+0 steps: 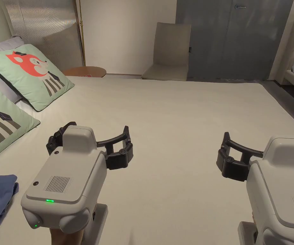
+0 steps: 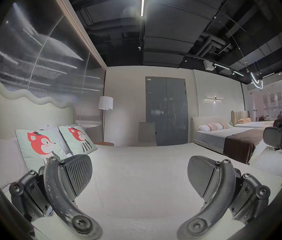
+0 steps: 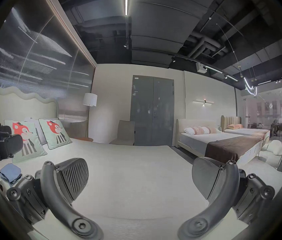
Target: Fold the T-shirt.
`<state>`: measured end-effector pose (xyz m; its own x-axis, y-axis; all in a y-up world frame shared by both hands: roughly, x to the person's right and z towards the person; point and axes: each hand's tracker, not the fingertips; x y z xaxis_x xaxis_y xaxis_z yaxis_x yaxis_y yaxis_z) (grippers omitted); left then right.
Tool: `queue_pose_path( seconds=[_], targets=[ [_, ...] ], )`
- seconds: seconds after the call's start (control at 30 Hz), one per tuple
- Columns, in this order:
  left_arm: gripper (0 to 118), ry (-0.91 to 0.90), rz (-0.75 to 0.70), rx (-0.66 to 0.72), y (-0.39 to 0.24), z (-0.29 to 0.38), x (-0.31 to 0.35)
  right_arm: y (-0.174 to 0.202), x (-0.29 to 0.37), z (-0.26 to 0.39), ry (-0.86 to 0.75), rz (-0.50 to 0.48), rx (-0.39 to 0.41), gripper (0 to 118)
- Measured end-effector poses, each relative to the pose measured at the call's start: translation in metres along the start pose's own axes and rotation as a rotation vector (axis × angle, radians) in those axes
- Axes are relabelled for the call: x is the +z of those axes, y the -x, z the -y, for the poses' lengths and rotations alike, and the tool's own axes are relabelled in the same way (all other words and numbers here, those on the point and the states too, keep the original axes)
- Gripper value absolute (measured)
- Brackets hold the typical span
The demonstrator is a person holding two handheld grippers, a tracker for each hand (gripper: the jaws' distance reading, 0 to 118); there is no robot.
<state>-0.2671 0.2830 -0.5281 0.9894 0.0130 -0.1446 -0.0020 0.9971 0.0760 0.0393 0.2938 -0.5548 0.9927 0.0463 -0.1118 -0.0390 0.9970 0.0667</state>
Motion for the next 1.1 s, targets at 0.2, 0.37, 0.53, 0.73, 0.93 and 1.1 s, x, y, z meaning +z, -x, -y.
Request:
queue_pose_path(
  seconds=[0.2, 0.37, 0.53, 0.73, 0.93, 1.1],
  targets=[
    [110, -0.007, 0.006, -0.01, -0.0008, -0.0016, 0.001, 0.0001, 0.0009, -0.0009, -0.002, 0.001, 0.001, 117],
    [110, -0.008, 0.007, -0.011, 0.0004, -0.0008, 0.0008, -0.0004, 0.0014, -0.0013, -0.006, -0.001, 0.001, 117],
    [110, -0.012, 0.006, -0.01, 0.0001, -0.0028, 0.0023, -0.0008, 0.0022, -0.0018, -0.007, -0.001, -0.001, 117],
    [110, -0.01, 0.006, -0.013, -0.0006, -0.0033, 0.0034, -0.0014, 0.0023, -0.0023, -0.007, -0.005, -0.001, 117],
    [110, -0.012, 0.004, -0.017, -0.0009, -0.0034, 0.0031, -0.0018, 0.0032, -0.003, -0.009, -0.004, 0.001, 117],
    [110, -0.012, 0.001, -0.014, -0.0007, -0.0033, 0.0028, -0.0021, 0.0036, -0.0033, -0.009, -0.006, 0.001, 117]
  ],
)
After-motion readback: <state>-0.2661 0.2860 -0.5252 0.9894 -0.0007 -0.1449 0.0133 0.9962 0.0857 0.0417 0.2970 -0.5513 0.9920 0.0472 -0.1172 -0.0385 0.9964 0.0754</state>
